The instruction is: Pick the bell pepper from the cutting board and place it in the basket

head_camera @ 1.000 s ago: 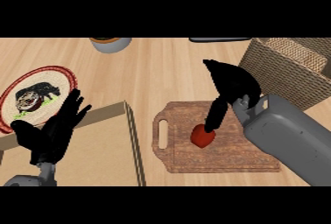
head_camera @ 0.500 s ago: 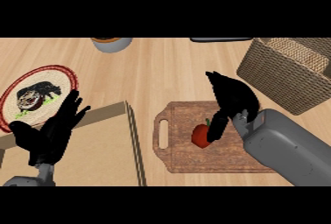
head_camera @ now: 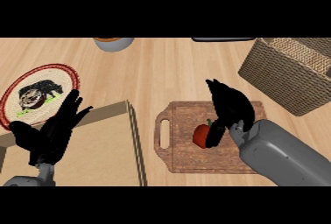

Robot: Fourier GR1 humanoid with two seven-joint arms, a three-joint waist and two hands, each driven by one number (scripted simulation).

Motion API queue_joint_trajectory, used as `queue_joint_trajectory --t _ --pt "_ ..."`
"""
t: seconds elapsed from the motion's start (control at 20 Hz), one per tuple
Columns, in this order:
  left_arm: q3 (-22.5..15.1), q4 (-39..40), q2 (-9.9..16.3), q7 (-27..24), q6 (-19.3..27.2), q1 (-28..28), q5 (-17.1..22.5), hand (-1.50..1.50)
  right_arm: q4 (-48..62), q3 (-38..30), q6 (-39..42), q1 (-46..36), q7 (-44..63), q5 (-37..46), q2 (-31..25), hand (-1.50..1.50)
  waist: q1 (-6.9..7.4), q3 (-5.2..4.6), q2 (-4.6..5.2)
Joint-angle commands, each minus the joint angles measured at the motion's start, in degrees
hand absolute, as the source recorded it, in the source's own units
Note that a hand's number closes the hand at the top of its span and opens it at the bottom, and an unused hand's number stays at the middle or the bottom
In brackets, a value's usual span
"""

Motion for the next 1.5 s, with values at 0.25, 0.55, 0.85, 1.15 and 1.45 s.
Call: queue_joint_trajectory --t 0.25,0.55,0.85,1.15,1.45 --pt "-2.36 8.88 2.2 5.16 -1.39 7.95 -0.97 0.0 2.09 1.38 0.22 2.37 5.14 2.4 2.27 -1.5 0.93 -1.42 1.42" --pt "-2.84 8.44 1.59 5.25 0.36 8.22 -1.88 0.0 4.73 1.23 0.63 4.39 4.09 2.03 2.59 -1.5 1.16 -1.36 1.46" --pt "-3.48 8.07 1.8 5.82 -0.79 7.91 -1.19 0.0 7.06 2.35 -0.79 5.11 3.1 4.39 5.12 -1.5 1.55 -1.34 1.62" --pt "-3.82 8.02 1.0 5.49 0.45 8.03 -1.75 0.0 7.42 2.18 -1.52 6.32 2.52 5.69 5.89 -1.5 0.95 -1.34 1.43" --pt "-1.77 9.1 2.34 5.62 -0.63 7.37 -0.25 0.0 7.51 4.0 -0.79 6.96 -1.16 8.54 4.88 1.5 0.8 -1.37 1.6"
